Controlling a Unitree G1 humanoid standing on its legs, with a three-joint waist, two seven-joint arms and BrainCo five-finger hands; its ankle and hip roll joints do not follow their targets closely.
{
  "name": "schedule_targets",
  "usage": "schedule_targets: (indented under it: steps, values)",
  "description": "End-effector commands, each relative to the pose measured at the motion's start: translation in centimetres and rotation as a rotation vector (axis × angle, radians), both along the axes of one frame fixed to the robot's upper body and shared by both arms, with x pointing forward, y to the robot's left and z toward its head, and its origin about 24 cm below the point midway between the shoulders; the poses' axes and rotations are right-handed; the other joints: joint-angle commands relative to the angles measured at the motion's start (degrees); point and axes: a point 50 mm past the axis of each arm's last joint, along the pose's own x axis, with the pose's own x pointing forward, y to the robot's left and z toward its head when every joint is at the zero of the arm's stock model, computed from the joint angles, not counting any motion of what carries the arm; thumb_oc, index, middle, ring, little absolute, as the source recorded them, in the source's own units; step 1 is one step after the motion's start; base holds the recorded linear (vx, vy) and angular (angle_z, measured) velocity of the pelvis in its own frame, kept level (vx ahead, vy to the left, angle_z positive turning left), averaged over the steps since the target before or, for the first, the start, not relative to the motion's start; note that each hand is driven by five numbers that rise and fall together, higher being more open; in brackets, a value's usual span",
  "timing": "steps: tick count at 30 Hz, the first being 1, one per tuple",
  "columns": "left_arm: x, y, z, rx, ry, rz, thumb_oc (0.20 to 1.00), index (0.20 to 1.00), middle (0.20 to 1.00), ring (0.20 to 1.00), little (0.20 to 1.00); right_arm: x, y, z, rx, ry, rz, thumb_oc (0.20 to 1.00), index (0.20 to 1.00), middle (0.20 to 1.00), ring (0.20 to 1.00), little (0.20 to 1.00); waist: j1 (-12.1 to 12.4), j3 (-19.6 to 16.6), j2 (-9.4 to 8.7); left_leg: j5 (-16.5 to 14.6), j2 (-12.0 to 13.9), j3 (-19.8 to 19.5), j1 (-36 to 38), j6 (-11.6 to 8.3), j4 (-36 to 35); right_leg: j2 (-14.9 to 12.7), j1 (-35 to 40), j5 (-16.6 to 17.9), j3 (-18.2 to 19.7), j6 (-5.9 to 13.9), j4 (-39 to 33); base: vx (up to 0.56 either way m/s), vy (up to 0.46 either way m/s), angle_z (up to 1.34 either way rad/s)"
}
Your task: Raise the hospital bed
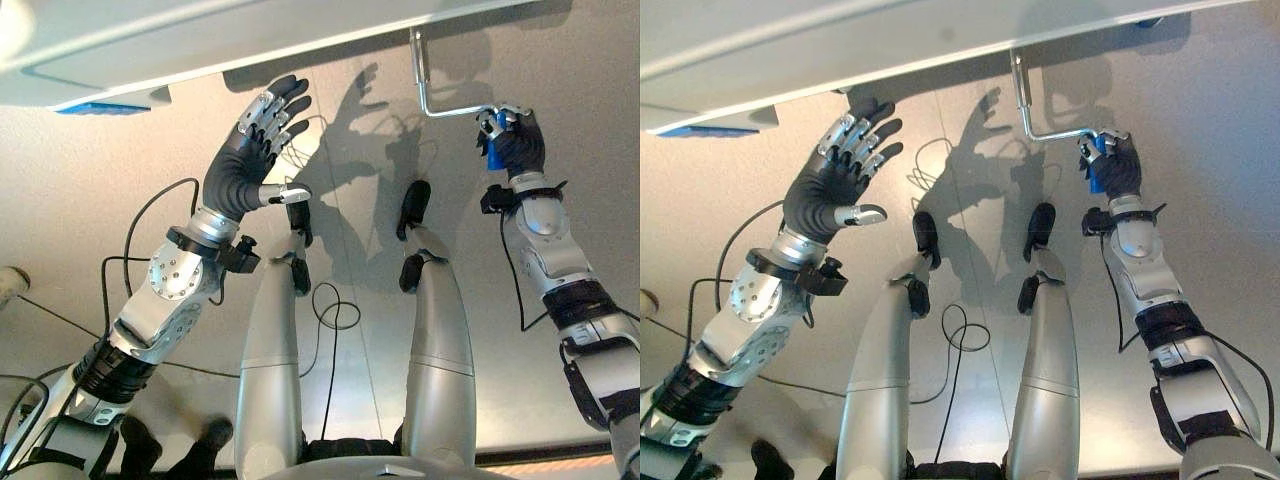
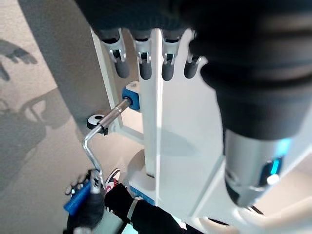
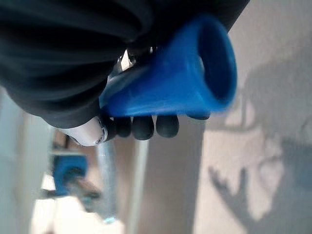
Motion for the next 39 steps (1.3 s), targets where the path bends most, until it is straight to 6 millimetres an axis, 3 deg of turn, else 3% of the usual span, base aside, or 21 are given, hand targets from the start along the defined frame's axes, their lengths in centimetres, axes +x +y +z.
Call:
schedule_targets:
  steps: [1,3,4,9,15,17,20,21,23,24,26,27,29,32,33,35,39]
  values:
    - [-2.0,-1.7,1.4,-0.082,-0.093,-0.130,1.000,1.000,1.000,1.000,1.000,-0.6,-6.6,5.7,0.011,-0.112,-0.304,0.200,0.200,0.200,0.200,0.200,0.94,-1.59,3.68,4.30,0.26,-3.02,1.00,-3.61,-6.84,0.90,1.48,-1.19,-1.90,2.81,3.36,0.05,-0.001,0.03]
    - [-2.0,-1.9,1.6,-0.078,-0.101,-0.142,1.000,1.000,1.000,1.000,1.000,-0.1,-7.0,5.4,0.015,-0.066,-0.325,0.200,0.200,0.200,0.200,0.200,1.16,-1.59,4.02,6.16,0.26,-2.70,-0.78,-3.10,-7.10,0.77,-0.06,0.52,-2.39,2.21,2.92,0.00,0.002,0.02]
    - [-2.0,-2.3,1.4,-0.068,-0.088,-0.160,1.000,1.000,1.000,1.000,1.000,0.3,-7.9,4.2,-0.001,0.028,-0.369,0.200,0.200,0.200,0.200,0.200,1.83,-1.59,4.36,4.25,0.03,-3.12,0.27,-3.58,-6.39,0.64,0.79,-1.30,-1.99,2.77,3.94,0.00,0.000,0.00]
    - [-2.0,-3.1,1.5,-0.054,-0.095,-0.187,1.000,1.000,1.000,1.000,1.000,1.0,-8.3,2.0,-0.073,0.206,-0.405,0.200,0.200,0.200,0.200,0.200,2.83,-1.59,5.35,4.26,-0.35,-3.28,-0.85,-3.48,-5.38,0.47,-0.14,-1.47,-2.01,2.76,5.12,0.01,0.010,0.03]
    - [-1.9,-3.9,1.9,-0.071,-0.108,-0.213,1.000,1.000,1.000,1.000,1.000,1.3,-8.0,-1.2,-0.088,0.358,-0.414,0.200,0.200,0.200,0.200,0.200,3.89,-1.59,6.53,4.14,-0.80,-3.18,-1.80,-3.30,-4.13,0.21,-1.10,-1.55,-2.25,2.77,6.54,0.00,0.013,0.06]
    - [-1.8,-4.3,2.1,-0.096,-0.112,-0.225,1.000,1.000,1.000,1.000,1.000,1.3,-7.3,-3.7,-0.089,0.465,-0.396,0.200,0.200,0.200,0.200,0.200,4.47,-1.59,7.13,4.04,-1.02,-3.30,-2.13,-3.10,-3.44,0.10,-1.34,-1.67,-2.28,2.71,7.17,0.00,0.028,0.05]
    - [-1.7,-4.5,2.2,-0.110,-0.113,-0.226,1.000,1.000,1.000,1.000,1.000,1.4,-6.5,-4.9,-0.099,0.514,-0.372,0.200,0.200,0.200,0.200,0.200,4.66,-1.59,7.43,3.99,-1.20,-3.33,-2.43,-3.02,-2.99,0.09,-1.58,-1.74,-2.31,2.67,7.66,0.00,0.000,0.00]
    - [-1.7,-4.7,2.2,-0.120,-0.117,-0.227,1.000,1.000,1.000,1.000,1.000,1.5,-5.5,-6.5,-0.127,0.573,-0.341,0.200,0.200,0.200,0.200,0.200,4.84,-1.59,7.75,4.01,-1.41,-3.42,-2.79,-2.96,-2.53,0.10,-1.89,-1.73,-2.27,2.62,7.91,0.00,0.018,0.03]
    - [-1.7,-4.8,2.4,-0.129,-0.121,-0.225,1.000,1.000,1.000,1.000,1.000,1.5,-4.8,-7.4,-0.140,0.604,-0.319,0.200,0.200,0.200,0.200,0.200,4.83,-1.59,7.84,3.98,-1.49,-3.43,-2.91,-2.92,-2.45,0.07,-2.03,-1.79,-2.22,2.60,7.99,0.00,0.017,0.05]
    - [-1.7,-4.8,2.5,-0.140,-0.123,-0.220,1.000,1.000,1.000,1.000,1.000,1.5,-3.4,-8.7,-0.147,0.643,-0.277,0.200,0.200,0.200,0.200,0.200,4.98,-1.59,7.98,3.96,-1.66,-3.34,-3.18,-2.87,-2.09,0.05,-2.23,-1.73,-2.25,2.58,8.18,0.00,0.017,0.05]
    - [-1.6,-4.8,2.4,-0.146,-0.120,-0.216,1.000,1.000,1.000,1.000,1.000,1.6,-2.9,-9.3,-0.163,0.663,-0.260,0.200,0.200,0.200,0.200,0.200,4.98,-1.59,8.04,3.93,-1.72,-3.34,-3.28,-2.83,-1.99,0.05,-2.30,-1.80,-2.27,2.56,8.29,0.00,0.009,0.02]
    - [-1.5,-4.7,2.4,-0.161,-0.118,-0.200,1.000,1.000,1.000,1.000,1.000,1.7,-1.3,-10.2,-0.163,0.684,-0.209,0.200,0.200,0.200,0.200,0.200,5.05,-1.59,8.09,3.92,-1.68,-3.29,-3.62,-2.73,-1.61,0.03,-2.56,-1.80,-2.31,2.52,8.55,0.00,0.000,0.00]
    - [-1.5,-4.7,2.3,-0.175,-0.106,-0.193,1.000,1.000,1.000,1.000,1.000,1.8,0.1,-10.9,-0.168,0.702,-0.173,0.200,0.200,0.200,0.200,0.200,5.09,-1.59,8.10,3.90,-1.74,-3.29,-3.69,-2.72,-1.48,0.04,-2.67,-1.82,-2.24,2.50,8.65,0.01,0.017,0.01]
    - [-1.5,-4.7,2.4,-0.186,-0.107,-0.186,1.000,1.000,1.000,1.000,1.000,2.1,1.8,-11.3,-0.180,0.703,-0.124,0.200,0.200,0.200,0.200,0.200,4.98,-1.59,8.00,3.90,-1.80,-3.23,-3.83,-2.71,-1.31,0.06,-2.73,-1.70,-2.21,2.48,8.61,0.00,0.000,0.00]
    - [-1.4,-4.6,2.4,-0.203,-0.105,-0.176,1.000,1.000,1.000,1.000,1.000,2.4,3.6,-11.4,-0.187,0.694,-0.071,0.200,0.200,0.200,0.200,0.200,4.95,-1.59,7.84,3.91,-1.86,-3.10,-3.94,-2.68,-1.38,0.00,-2.73,-1.57,-2.25,2.51,8.40,0.00,0.000,0.00]
    - [-1.4,-4.5,2.5,-0.207,-0.105,-0.169,1.000,1.000,1.000,1.000,1.000,2.6,5.2,-11.4,-0.207,0.690,-0.029,0.200,0.200,0.200,0.200,0.200,5.00,-1.59,7.84,3.94,-1.98,-3.06,-3.94,-2.64,-1.54,-0.05,-2.71,-1.52,-2.27,2.53,8.20,0.00,0.016,0.00]
    - [-1.4,-4.5,2.6,-0.224,-0.100,-0.165,1.000,1.000,1.000,1.000,1.000,3.0,7.1,-10.8,-0.245,0.660,0.018,0.200,0.200,0.200,0.200,0.200,5.04,-1.59,7.83,3.97,-2.07,-3.01,-4.00,-2.55,-1.70,-0.18,-2.67,-1.47,-2.24,2.52,7.99,0.00,0.000,0.00]
